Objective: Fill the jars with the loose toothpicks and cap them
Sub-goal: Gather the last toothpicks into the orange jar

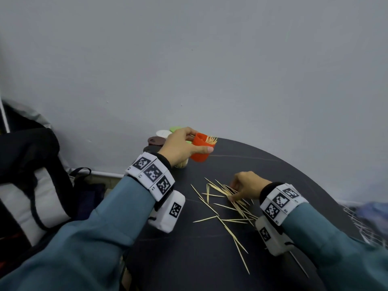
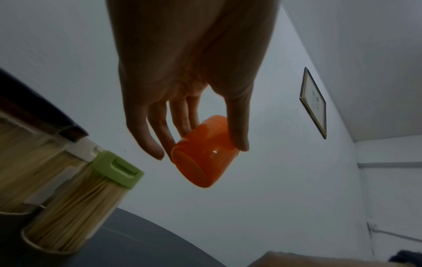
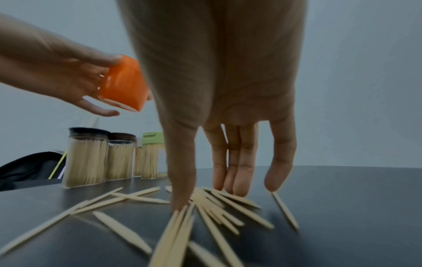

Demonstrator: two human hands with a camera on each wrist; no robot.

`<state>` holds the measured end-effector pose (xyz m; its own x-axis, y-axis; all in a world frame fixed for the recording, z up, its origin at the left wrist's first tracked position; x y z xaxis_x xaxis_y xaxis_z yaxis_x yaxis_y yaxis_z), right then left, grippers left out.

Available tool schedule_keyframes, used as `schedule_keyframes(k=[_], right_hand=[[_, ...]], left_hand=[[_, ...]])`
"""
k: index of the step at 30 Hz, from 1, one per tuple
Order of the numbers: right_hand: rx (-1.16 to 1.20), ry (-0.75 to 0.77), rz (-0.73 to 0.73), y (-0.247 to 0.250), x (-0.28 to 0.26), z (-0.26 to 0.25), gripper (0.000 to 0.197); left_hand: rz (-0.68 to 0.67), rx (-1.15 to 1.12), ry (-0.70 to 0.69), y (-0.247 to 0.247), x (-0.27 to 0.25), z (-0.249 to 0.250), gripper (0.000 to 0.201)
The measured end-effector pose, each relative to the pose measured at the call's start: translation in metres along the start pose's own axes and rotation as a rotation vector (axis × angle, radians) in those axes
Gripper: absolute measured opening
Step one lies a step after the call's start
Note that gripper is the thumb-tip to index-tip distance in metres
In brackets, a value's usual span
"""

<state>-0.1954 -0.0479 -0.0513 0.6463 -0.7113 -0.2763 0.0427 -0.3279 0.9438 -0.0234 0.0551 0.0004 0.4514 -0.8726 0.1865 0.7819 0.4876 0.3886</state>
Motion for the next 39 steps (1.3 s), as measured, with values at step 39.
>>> schedule_keyframes(k=[39], right_hand=[[0.211, -0.054, 0.214, 0.009, -0.002, 0.009, 0.017]], left_hand=[[-0.070, 0.039, -0.017, -0.031, 0.005, -0.001, 0.059]])
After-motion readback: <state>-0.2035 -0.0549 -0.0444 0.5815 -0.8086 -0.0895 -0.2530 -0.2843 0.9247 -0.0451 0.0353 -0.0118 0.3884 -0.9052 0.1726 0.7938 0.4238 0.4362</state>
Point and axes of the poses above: each hand's wrist, its own x-axis towards the middle knuckle, its own y-axis out of the back of the hand, z = x × y, the point moved 4 cm from there along x, towards the middle knuckle, and after that the axes turned 4 degrees about x, right-handed, at the moved point
